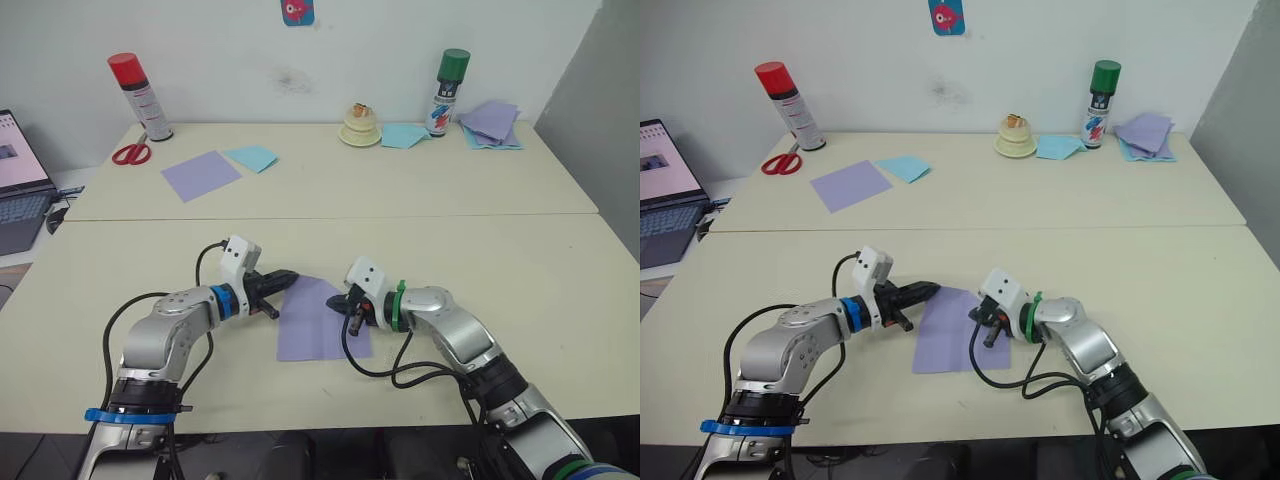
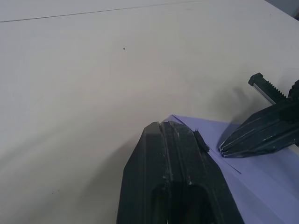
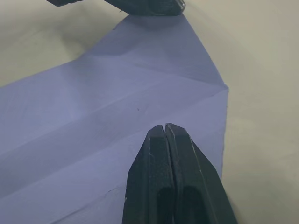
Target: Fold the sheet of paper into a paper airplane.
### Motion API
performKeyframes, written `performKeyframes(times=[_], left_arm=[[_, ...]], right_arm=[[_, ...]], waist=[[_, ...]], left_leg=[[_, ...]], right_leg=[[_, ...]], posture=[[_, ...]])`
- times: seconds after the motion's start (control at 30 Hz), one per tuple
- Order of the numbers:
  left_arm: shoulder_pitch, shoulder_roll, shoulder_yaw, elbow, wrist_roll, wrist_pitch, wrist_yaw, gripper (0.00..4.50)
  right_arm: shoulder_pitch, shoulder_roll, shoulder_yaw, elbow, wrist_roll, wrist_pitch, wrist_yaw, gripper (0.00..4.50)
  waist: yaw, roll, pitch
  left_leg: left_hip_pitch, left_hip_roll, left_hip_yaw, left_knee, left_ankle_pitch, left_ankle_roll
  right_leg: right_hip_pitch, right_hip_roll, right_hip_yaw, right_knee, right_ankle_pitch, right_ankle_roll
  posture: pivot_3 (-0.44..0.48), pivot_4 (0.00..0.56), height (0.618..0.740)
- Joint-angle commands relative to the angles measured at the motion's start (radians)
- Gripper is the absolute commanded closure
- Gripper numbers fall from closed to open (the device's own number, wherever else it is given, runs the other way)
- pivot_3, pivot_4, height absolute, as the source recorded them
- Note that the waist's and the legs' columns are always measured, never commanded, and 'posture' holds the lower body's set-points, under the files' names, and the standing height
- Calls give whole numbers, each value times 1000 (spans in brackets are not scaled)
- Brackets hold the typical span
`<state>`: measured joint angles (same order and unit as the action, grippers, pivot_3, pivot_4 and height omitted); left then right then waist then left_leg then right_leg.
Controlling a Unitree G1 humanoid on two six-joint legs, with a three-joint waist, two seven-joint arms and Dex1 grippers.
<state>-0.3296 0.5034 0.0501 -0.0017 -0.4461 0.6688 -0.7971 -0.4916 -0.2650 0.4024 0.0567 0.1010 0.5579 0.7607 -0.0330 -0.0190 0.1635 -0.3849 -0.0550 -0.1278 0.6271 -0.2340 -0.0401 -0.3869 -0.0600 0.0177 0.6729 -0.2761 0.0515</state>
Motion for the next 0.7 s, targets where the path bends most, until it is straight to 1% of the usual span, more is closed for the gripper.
performKeyframes(times=[0.03, 0.17, 0.37, 0.5, 0.7], left_arm=[[-28, 28, -7, 0, 0, 2, -25, 4476], [-59, 44, -22, 55, 44, -55, -32, 4476], [-119, 53, -63, 135, 91, -126, -78, 4476], [-135, 46, -77, 145, 101, -138, -91, 4476], [-123, 44, -83, 134, 113, -159, -100, 4476]], right_arm=[[6, -11, -26, -29, 4, 33, -11, 4500], [2, -7, -26, -44, 9, 52, -6, 4500], [-3, 2, -26, -52, 15, 74, 0, 4500], [-4, 8, -23, -47, 12, 75, 1, 4500], [6, 11, -19, -46, 8, 75, -2, 4500]], waist=[[0, 0, 0], [0, 0, 0], [-1, 0, 0], [-1, 0, 0], [-1, 0, 0]], left_leg=[[0, 0, 0, 0, 0, 0], [-1, 0, 0, 0, 0, 0], [-1, 0, 0, 0, 0, 0], [-1, 0, 0, 0, 0, 0], [-1, 0, 0, -1, 0, 0]], right_leg=[[0, 0, 0, 0, 0, 0], [0, 0, -1, 0, 0, 0], [-1, 0, 0, 0, 0, 0], [-1, 0, 0, 0, 0, 0], [-1, 0, 0, -1, 0, 0]], posture=[[0, 150, 740], [0, 150, 740], [0, 150, 740], [0, 150, 740], [0, 150, 740]])
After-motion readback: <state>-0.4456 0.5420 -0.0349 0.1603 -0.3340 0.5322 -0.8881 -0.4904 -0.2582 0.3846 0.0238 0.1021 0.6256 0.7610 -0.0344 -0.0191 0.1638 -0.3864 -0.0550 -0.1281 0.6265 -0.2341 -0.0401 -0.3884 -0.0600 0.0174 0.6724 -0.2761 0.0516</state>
